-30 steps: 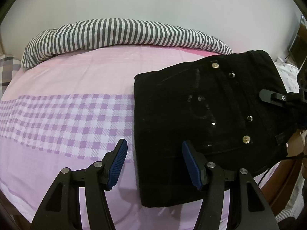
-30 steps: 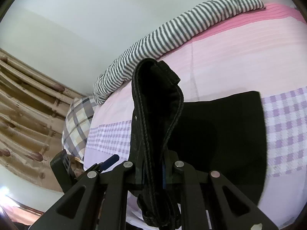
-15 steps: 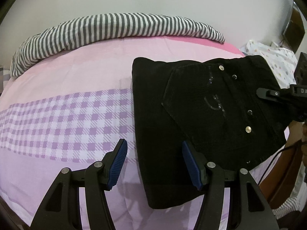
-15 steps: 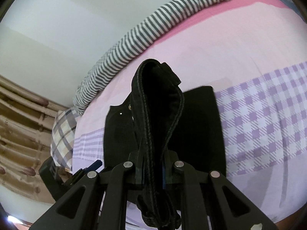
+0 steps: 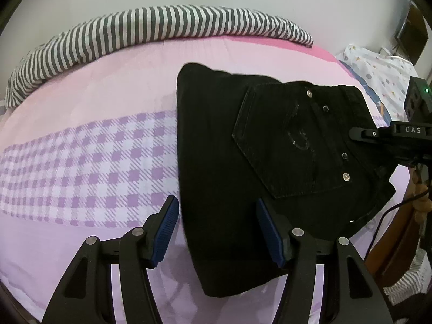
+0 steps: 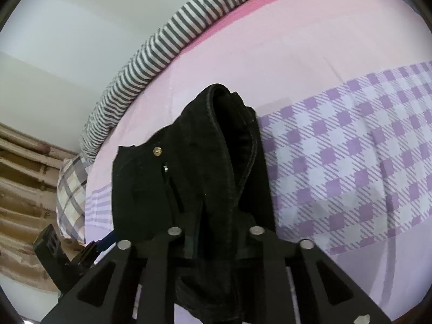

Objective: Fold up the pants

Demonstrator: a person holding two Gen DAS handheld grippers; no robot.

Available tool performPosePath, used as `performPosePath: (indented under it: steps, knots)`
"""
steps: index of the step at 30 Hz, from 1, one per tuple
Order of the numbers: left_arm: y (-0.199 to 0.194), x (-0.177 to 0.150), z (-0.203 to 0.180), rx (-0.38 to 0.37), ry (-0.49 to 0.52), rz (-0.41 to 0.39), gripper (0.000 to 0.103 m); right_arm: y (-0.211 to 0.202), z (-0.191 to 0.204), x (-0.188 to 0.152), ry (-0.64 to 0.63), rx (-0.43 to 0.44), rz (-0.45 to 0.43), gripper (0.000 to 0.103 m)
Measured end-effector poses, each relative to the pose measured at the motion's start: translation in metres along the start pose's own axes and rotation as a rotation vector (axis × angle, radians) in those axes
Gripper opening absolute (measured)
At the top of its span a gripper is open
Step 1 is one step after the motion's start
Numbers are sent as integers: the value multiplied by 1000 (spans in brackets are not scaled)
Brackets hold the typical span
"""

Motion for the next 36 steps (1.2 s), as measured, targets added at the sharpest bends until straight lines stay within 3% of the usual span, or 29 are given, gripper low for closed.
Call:
performPosePath:
  steps: [1,8,15,20,27,29,31,36]
  knots:
    - [2,1,-1,-1,1,4,61,-1,-1,0,4,-14,-5,31]
    - [9,0,-5,16,32,26,63,-31,-1,-9,23,-88,-65,38]
    - [0,-8,-8,9,44,5,63,-68,-11,-46,112,16,-91,38]
    - [2,-12,-3,-24,20,19,63,-58,-15,-63,166,93,-46,38]
    - [2,-15,3,-66,-16,34,63,-38,-19,-58,208,98,-54,38]
    - [2,-15,3,-67,-22,35,64,-38,-18,-55,204,95,-66,32]
    - [2,-14,4,-65,-22,33,66,-39,-15,-54,194,84,-75,19]
    - [3,-15,6,-70,-26,33,67,-49,4,-56,121,22,-104,15]
Point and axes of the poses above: each gripper's, at about its wrist camera, not at the fingertips, and y roughly the way its jaws point, z to its left, x to its top, the point moved 3 cm from there along y, roughly the way its jaws point, and after that the axes turned 11 degrees about z, right-handed, at the moved point
